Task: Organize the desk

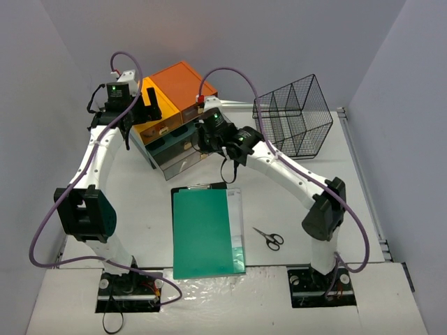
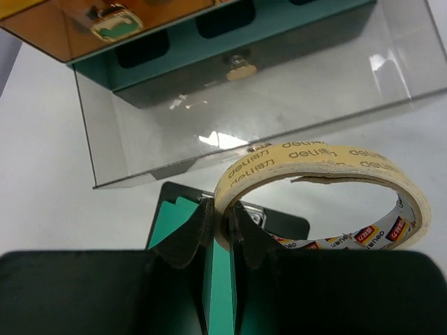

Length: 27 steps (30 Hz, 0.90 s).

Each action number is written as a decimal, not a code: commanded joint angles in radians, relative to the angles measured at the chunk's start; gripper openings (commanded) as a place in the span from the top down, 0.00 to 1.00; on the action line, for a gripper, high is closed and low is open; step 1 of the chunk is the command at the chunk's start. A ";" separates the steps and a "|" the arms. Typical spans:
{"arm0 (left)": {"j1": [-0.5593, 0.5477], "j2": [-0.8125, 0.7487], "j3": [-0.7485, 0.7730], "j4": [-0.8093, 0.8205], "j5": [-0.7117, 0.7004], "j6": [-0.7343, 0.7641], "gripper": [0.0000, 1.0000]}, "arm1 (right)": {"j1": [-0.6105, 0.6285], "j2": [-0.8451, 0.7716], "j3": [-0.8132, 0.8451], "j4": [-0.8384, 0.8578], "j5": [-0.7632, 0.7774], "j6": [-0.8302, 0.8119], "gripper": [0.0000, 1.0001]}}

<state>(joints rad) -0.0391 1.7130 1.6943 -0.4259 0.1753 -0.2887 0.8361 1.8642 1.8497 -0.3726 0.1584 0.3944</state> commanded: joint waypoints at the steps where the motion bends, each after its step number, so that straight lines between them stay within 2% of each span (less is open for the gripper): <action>1: 0.024 0.020 0.001 -0.145 -0.043 -0.021 0.03 | -0.011 0.093 0.173 0.134 -0.086 -0.108 1.00; 5: 0.025 0.023 0.002 -0.146 -0.045 -0.021 0.03 | -0.021 0.204 0.301 0.136 -0.134 -0.129 1.00; 10: 0.025 0.027 0.008 -0.147 -0.044 -0.020 0.03 | -0.034 0.269 0.355 0.153 -0.188 -0.140 1.00; 27: 0.025 0.029 0.028 -0.165 -0.047 -0.009 0.03 | -0.061 0.348 0.251 0.257 -0.237 -0.077 1.00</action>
<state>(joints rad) -0.0387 1.7264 1.7191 -0.4484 0.1741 -0.2893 0.7856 2.2168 2.1057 -0.2098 -0.0616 0.2938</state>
